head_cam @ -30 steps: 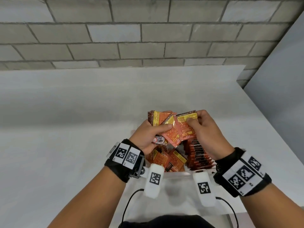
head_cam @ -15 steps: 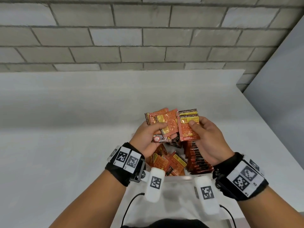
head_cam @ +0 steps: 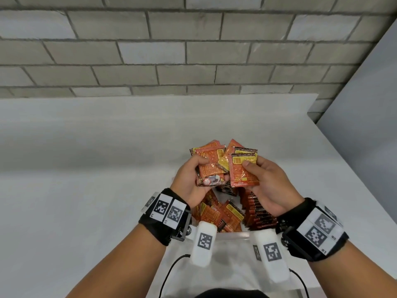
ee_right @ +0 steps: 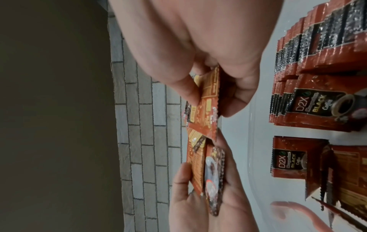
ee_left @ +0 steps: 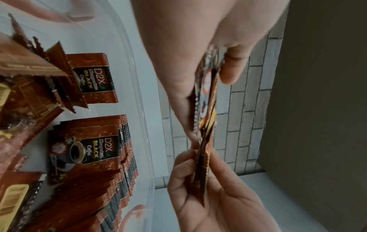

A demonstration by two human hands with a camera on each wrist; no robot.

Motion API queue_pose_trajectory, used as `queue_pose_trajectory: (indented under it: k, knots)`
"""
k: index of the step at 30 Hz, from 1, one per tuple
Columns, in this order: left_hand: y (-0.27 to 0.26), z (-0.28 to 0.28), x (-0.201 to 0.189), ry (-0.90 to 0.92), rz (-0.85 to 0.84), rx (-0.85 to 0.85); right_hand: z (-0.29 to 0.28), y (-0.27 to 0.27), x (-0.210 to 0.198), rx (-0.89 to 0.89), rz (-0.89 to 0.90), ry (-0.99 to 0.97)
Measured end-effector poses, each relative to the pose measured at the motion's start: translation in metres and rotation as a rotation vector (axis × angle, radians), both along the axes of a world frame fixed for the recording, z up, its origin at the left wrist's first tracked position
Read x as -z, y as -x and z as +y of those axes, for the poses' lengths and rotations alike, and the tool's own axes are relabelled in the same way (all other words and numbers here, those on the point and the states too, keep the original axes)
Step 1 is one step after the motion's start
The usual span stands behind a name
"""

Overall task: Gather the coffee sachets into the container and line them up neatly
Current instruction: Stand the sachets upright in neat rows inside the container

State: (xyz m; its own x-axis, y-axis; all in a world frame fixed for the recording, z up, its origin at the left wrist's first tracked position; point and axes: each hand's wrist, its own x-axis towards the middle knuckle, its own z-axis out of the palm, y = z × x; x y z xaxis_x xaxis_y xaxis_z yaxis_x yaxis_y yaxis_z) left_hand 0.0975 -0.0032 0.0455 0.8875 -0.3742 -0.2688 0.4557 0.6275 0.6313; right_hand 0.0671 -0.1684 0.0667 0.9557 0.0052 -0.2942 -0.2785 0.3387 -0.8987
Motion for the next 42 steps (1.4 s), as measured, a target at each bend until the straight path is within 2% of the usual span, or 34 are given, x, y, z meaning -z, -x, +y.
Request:
queue_pose_trajectory:
  k: [8, 14, 17, 19, 21, 26, 31, 37, 39, 42]
  knots:
    - [0.003, -0.004, 0.004, -0.089, -0.18, -0.049, 0.001, 0.001, 0.001, 0.043, 0.058, -0.059]
    - [0.007, -0.004, 0.002, -0.132, -0.195, -0.029, 0.0, 0.001, -0.002, 0.019, 0.073, -0.045]
    - [0.007, -0.002, 0.0, -0.12, -0.113, -0.038, 0.0, 0.001, -0.002, 0.019, 0.08, -0.046]
    - [0.006, -0.001, -0.001, -0.046, -0.004, -0.052, -0.001, 0.003, -0.003, 0.028, 0.089, -0.06]
    - [0.005, 0.001, 0.001, -0.005, 0.033, -0.046, -0.001, 0.004, -0.004, 0.045, 0.092, -0.069]
    - [0.01, 0.0, 0.0, -0.058, -0.157, 0.005, 0.002, 0.007, -0.004, 0.088, 0.091, -0.104]
    - [0.012, -0.003, 0.002, -0.103, -0.212, 0.004, 0.004, 0.009, -0.007, 0.078, 0.081, -0.026]
    - [0.01, -0.002, -0.005, -0.1, -0.068, -0.034, 0.005, 0.012, -0.015, -0.007, 0.013, 0.054]
    - [0.012, -0.002, -0.006, -0.084, -0.054, -0.009, 0.008, 0.013, -0.016, -0.057, -0.009, 0.099]
    - [0.016, -0.006, -0.007, -0.092, -0.123, 0.079, 0.016, 0.014, -0.017, -0.127, -0.061, 0.193]
